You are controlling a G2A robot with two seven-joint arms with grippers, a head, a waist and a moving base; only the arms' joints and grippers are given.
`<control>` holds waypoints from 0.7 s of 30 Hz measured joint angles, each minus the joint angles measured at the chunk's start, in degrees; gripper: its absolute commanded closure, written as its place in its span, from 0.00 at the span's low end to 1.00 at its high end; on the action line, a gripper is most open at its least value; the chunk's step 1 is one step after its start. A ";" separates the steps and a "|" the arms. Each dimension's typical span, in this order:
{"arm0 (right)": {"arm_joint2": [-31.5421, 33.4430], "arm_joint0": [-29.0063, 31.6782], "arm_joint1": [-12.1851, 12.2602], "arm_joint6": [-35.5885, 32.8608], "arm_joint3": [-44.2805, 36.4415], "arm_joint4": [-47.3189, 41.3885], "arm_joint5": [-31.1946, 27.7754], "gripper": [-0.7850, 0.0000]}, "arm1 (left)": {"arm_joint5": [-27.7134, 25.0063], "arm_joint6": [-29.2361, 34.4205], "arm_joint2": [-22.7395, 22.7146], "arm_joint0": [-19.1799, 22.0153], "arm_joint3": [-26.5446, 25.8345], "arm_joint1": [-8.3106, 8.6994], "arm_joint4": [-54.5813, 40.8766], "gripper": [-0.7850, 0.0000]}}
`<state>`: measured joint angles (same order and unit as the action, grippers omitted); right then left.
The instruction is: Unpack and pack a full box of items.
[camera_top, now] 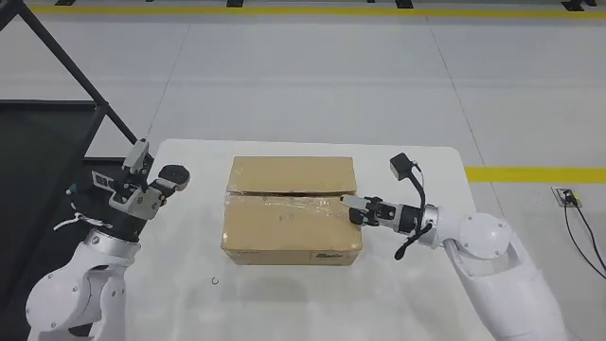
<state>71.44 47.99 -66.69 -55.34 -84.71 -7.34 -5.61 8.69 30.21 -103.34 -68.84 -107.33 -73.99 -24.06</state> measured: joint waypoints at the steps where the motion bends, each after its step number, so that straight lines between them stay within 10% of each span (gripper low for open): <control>1: -0.04 0.04 0.00 0.26 -0.18 -0.02 -0.42 0.00 | 1.36 1.90 -0.18 0.61 0.84 0.22 -0.34 0.00; 21: 0.13 2.18 0.87 -0.09 -3.79 0.39 5.46 0.00 | 7.71 16.60 6.80 12.90 18.47 3.04 4.61 0.00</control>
<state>71.58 50.18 -65.82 -55.43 -88.51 -6.95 -0.14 16.39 46.81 -96.54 -55.94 -88.87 -70.95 -19.45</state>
